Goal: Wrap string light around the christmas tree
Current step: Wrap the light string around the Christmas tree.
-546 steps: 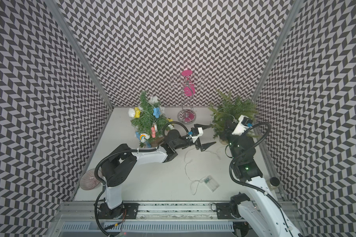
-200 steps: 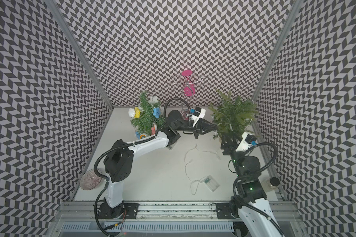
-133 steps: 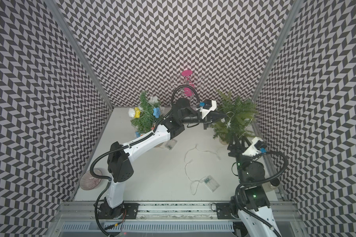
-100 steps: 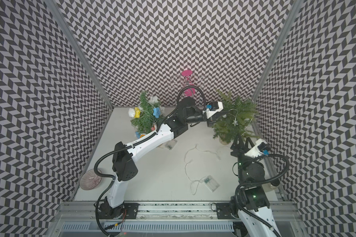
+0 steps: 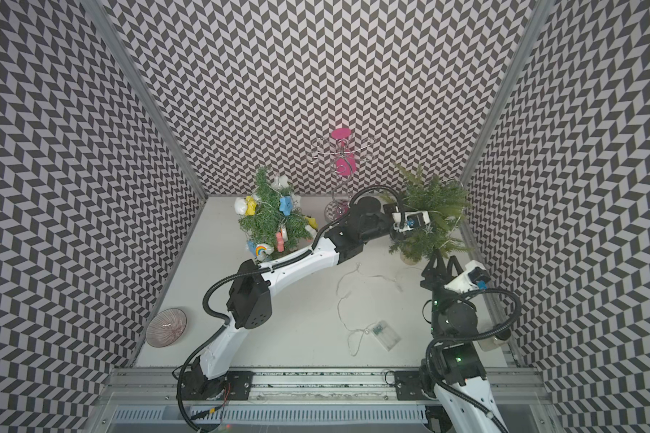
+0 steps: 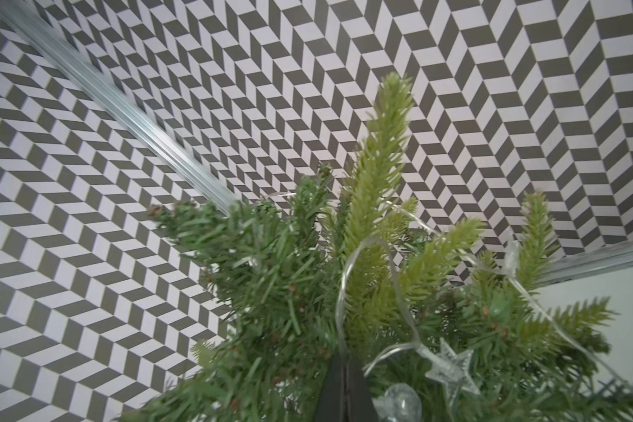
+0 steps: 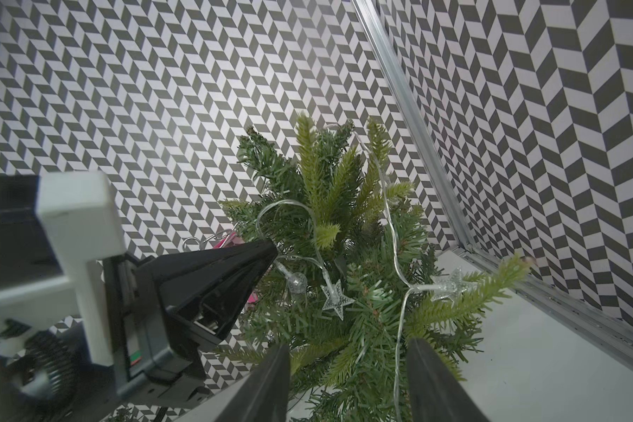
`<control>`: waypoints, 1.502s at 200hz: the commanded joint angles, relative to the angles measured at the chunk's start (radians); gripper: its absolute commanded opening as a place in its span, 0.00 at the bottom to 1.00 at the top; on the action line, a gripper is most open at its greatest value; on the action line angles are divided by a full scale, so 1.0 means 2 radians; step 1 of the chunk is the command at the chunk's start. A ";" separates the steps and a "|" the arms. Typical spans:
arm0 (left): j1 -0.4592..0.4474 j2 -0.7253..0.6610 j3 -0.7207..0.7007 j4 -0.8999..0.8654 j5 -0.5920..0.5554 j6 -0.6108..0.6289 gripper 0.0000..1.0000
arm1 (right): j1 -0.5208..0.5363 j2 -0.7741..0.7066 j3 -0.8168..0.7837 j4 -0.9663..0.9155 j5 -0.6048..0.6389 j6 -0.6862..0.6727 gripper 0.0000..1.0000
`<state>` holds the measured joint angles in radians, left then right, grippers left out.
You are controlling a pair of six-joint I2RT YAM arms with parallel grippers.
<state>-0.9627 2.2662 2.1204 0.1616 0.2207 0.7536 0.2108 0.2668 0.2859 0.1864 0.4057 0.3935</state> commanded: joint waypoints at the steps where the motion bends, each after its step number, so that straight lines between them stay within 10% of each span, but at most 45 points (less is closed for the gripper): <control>1: 0.000 -0.020 0.019 0.018 -0.011 0.026 0.00 | -0.001 -0.009 -0.007 0.028 -0.010 0.000 0.52; 119: -0.008 0.080 0.150 0.084 -0.091 0.121 0.00 | -0.001 -0.019 -0.026 0.043 -0.048 0.000 0.50; 300: 0.019 0.148 0.234 0.101 -0.046 0.152 0.07 | -0.002 -0.029 -0.049 0.068 -0.128 -0.004 0.47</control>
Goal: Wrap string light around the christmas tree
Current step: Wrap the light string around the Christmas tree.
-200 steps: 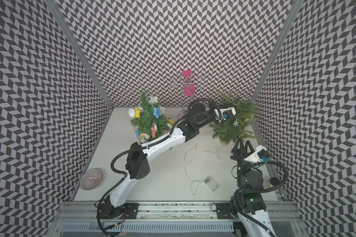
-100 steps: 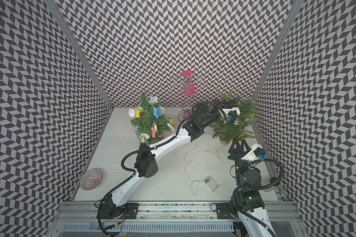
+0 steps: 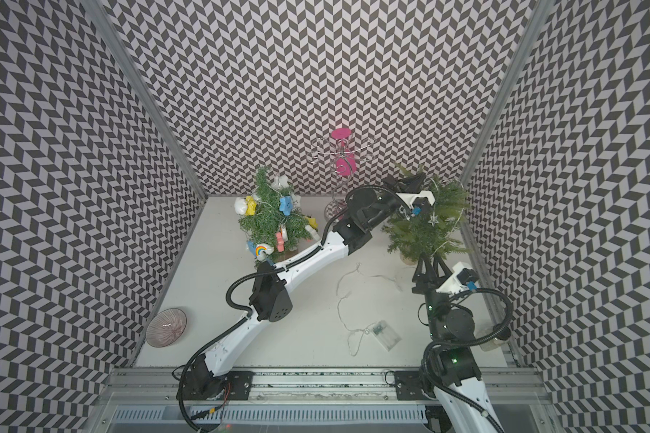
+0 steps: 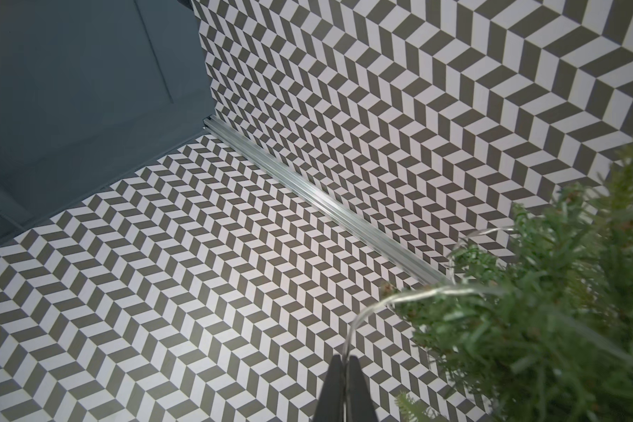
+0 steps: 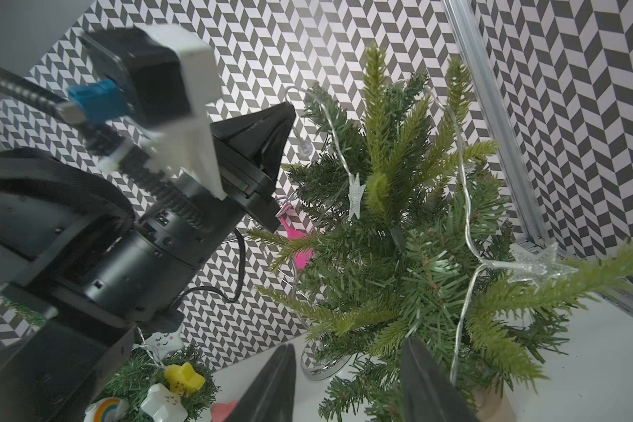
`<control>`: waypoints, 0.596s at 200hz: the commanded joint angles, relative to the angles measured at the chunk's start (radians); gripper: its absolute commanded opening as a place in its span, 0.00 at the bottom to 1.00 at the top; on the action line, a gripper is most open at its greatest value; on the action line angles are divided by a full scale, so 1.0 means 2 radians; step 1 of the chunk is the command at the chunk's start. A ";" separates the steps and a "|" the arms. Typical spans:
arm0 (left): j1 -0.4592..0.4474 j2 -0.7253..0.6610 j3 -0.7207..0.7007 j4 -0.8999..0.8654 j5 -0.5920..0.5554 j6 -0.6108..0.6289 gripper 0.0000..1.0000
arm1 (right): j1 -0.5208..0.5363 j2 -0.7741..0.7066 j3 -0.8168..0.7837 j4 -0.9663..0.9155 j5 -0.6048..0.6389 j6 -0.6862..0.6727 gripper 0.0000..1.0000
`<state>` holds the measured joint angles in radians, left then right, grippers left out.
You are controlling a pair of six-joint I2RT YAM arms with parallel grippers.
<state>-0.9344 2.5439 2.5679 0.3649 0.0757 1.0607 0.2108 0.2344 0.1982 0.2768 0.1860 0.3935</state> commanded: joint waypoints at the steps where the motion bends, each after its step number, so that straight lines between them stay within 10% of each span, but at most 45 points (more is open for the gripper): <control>1: 0.005 0.009 0.010 -0.001 0.026 -0.001 0.07 | -0.001 -0.013 -0.006 0.023 -0.018 -0.004 0.47; 69: -0.009 0.020 -0.022 0.034 0.025 0.026 0.07 | -0.002 -0.016 -0.013 0.031 -0.037 -0.004 0.46; 92: -0.013 0.002 -0.052 0.069 0.030 0.017 0.22 | -0.001 -0.007 -0.012 0.034 -0.032 -0.004 0.46; 119: -0.022 -0.012 -0.073 0.075 0.028 0.027 0.00 | -0.001 0.007 -0.009 0.040 -0.036 -0.006 0.46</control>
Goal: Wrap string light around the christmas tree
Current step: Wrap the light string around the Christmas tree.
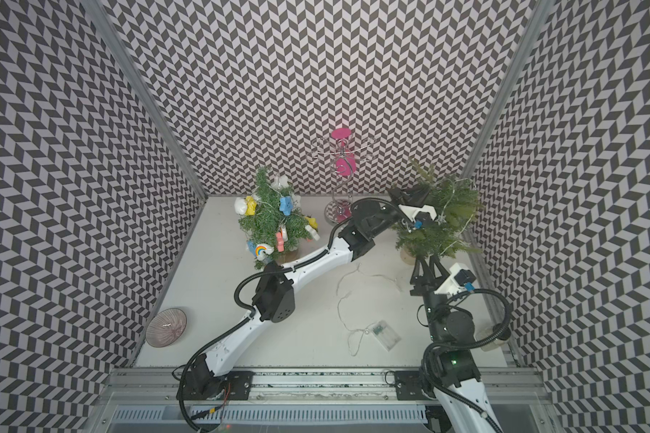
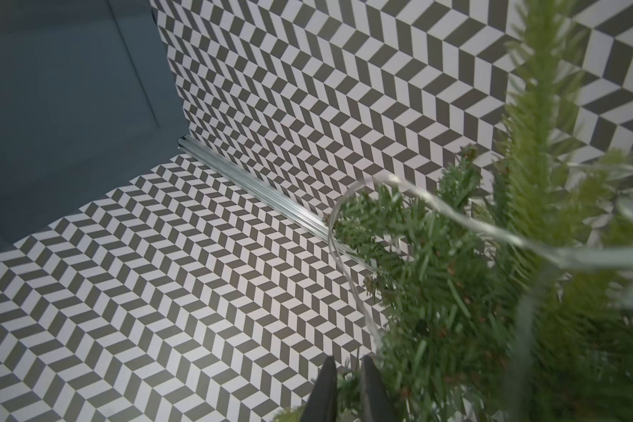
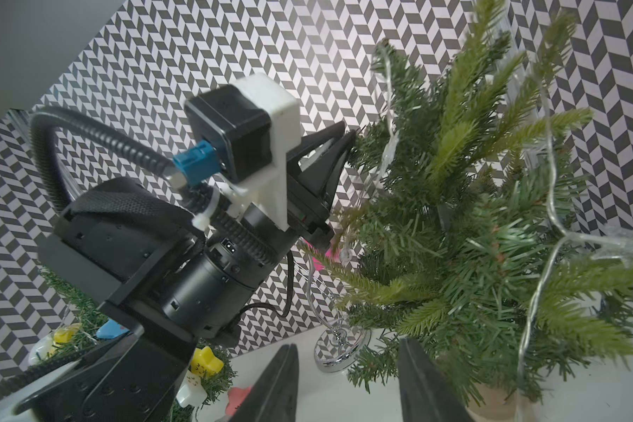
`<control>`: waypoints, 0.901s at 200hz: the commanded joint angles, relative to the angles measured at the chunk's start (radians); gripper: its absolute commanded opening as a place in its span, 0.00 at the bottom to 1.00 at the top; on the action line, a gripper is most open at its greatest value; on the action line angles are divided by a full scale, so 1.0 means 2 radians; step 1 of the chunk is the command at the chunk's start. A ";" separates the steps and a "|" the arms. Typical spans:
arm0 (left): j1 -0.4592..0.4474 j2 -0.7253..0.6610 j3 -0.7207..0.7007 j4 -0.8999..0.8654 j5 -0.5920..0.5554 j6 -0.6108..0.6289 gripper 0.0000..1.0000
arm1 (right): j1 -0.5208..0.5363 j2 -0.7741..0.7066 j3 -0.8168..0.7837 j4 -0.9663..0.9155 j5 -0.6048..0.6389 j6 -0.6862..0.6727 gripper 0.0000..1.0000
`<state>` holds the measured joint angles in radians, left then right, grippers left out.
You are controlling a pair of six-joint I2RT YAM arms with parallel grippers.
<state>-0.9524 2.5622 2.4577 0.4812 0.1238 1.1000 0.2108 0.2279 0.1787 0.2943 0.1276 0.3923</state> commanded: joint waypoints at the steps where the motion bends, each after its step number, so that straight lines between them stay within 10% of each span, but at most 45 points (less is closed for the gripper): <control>1: -0.013 -0.021 -0.018 0.017 0.003 0.008 0.00 | -0.001 0.011 0.001 0.032 -0.006 -0.005 0.46; 93: 0.003 -0.088 -0.145 0.079 -0.044 -0.036 0.07 | -0.002 0.023 0.009 0.032 0.020 -0.003 0.46; 180: 0.010 -0.153 -0.240 0.141 -0.030 -0.070 0.62 | -0.001 0.019 0.010 0.029 0.014 -0.002 0.50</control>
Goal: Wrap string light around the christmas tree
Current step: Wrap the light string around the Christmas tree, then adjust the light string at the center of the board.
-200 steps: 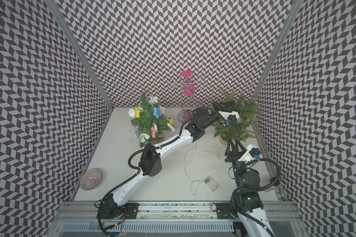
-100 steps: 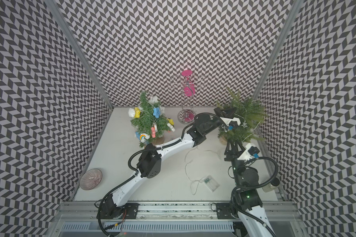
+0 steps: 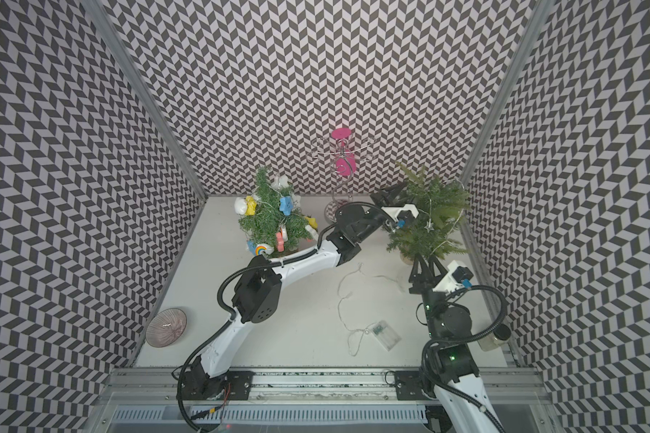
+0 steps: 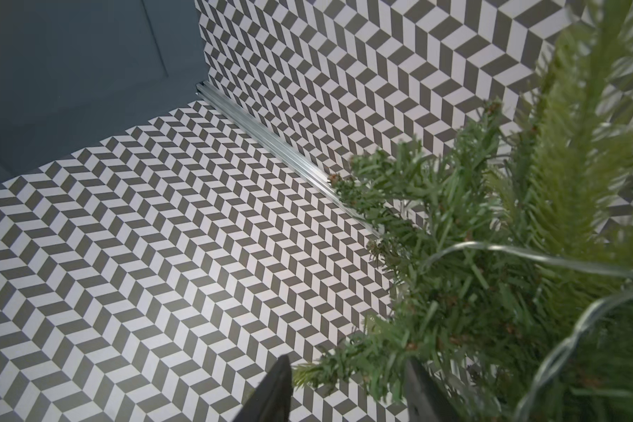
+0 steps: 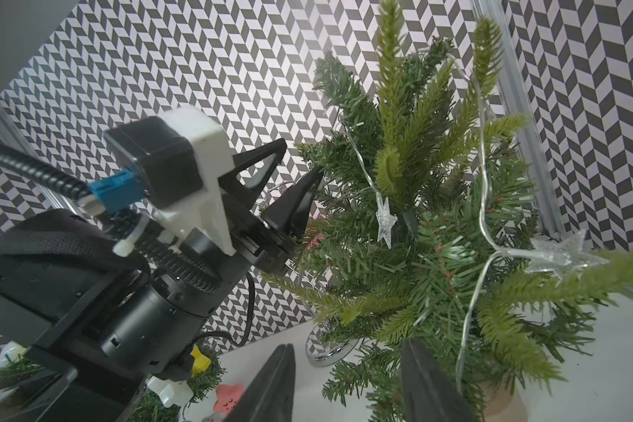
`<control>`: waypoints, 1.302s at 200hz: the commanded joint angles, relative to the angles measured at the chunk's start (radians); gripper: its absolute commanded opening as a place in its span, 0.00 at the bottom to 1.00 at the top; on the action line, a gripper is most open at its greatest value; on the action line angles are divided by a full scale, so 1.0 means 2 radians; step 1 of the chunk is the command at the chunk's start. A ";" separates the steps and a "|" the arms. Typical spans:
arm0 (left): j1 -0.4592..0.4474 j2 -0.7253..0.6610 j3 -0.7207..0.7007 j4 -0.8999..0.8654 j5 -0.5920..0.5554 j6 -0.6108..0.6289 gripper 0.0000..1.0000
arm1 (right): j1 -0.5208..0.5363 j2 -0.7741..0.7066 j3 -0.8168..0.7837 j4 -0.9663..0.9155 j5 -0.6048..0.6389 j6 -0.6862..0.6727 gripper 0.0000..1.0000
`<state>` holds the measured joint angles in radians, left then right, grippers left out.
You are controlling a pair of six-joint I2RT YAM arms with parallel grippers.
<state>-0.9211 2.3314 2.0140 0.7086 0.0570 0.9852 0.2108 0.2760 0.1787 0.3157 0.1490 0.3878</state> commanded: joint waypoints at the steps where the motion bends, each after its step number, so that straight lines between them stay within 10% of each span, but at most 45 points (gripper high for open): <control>1: -0.005 -0.040 -0.020 0.027 0.004 -0.014 0.63 | -0.001 -0.005 0.010 0.018 0.003 0.001 0.50; 39: 0.004 -0.099 -0.093 0.052 0.026 -0.054 0.99 | -0.002 -0.001 0.012 0.015 0.002 0.007 0.68; 127: 0.024 -0.210 -0.221 0.057 0.039 -0.128 0.99 | -0.001 0.025 0.018 0.017 -0.002 0.014 0.80; 173: 0.025 -0.322 -0.292 -0.035 0.025 -0.234 0.99 | 0.005 0.141 0.086 -0.027 -0.114 0.017 0.94; 260: 0.048 -0.557 -0.566 -0.102 0.011 -0.474 0.94 | 0.167 0.225 0.146 -0.193 -0.034 0.017 0.95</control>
<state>-0.8371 1.3178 1.0039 0.5766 0.0582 0.2386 0.4442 0.6163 0.3782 0.0742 -0.0212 0.4129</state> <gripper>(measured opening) 0.956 0.950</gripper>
